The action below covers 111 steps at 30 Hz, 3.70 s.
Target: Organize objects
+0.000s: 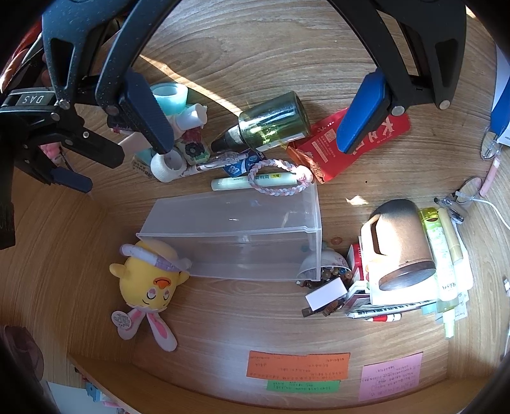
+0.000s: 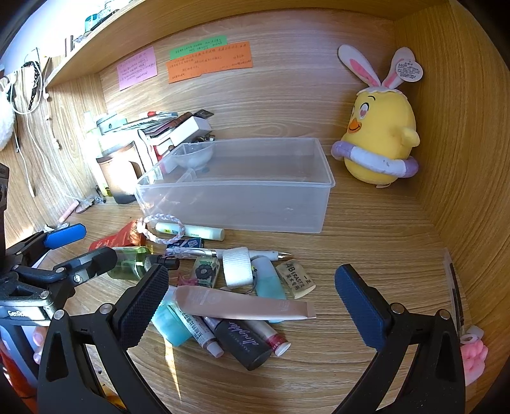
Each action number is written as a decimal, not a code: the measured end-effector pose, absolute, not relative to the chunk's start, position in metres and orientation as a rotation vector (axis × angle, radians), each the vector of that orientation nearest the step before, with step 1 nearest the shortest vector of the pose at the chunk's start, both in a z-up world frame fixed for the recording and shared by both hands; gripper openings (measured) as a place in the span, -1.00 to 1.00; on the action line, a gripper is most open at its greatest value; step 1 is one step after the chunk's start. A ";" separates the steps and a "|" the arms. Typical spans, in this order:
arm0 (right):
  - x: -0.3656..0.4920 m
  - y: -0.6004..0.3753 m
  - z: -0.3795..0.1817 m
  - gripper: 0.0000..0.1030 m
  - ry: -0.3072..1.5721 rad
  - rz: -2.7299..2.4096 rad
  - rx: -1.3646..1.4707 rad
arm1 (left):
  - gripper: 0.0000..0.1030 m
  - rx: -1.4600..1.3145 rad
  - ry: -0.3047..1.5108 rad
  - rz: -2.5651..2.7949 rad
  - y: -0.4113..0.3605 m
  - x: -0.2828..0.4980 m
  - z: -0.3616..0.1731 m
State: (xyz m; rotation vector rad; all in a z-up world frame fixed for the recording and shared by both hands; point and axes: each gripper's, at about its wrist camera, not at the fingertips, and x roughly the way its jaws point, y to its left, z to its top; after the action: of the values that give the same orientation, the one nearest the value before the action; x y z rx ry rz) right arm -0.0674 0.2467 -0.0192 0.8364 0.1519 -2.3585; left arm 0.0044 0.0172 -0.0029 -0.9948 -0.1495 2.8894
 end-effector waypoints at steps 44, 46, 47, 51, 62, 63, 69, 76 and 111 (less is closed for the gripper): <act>-0.141 0.260 -0.053 0.38 0.233 -2.275 1.097 | 0.56 -1.437 0.052 2.660 -0.060 -0.058 -0.049; -0.144 0.257 -0.055 0.22 0.265 -2.286 1.106 | 0.56 -1.456 0.068 2.647 -0.059 -0.063 -0.050; -0.145 0.257 -0.056 0.16 0.278 -2.291 1.113 | 0.56 -1.460 0.074 2.640 -0.059 -0.065 -0.051; -0.151 0.256 -0.061 0.07 0.295 -2.248 1.146 | 0.57 -1.463 0.095 2.623 -0.055 -0.072 -0.054; -0.154 0.245 -0.066 0.04 0.357 -2.169 1.163 | 0.30 -1.416 0.070 2.650 -0.055 -0.081 -0.057; -0.154 0.245 -0.066 0.04 0.357 -2.159 1.167 | 0.18 -1.410 0.083 2.656 -0.054 -0.080 -0.056; -0.149 0.238 -0.070 -0.04 0.419 -2.158 1.152 | 0.10 -1.389 0.065 2.696 -0.058 -0.072 -0.056; -0.150 0.242 -0.069 -0.58 0.415 -2.197 1.135 | 0.04 -1.346 -0.033 2.785 -0.076 -0.058 -0.044; -0.166 0.209 0.038 -0.58 0.203 -2.320 0.728 | 0.04 -0.908 -0.131 2.919 -0.035 -0.103 0.056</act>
State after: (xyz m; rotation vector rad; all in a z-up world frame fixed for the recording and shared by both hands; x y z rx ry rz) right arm -0.1659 0.2091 0.0382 0.7276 0.2030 -2.3195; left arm -0.1035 -0.0351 0.0563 -0.9080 -0.1306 2.9192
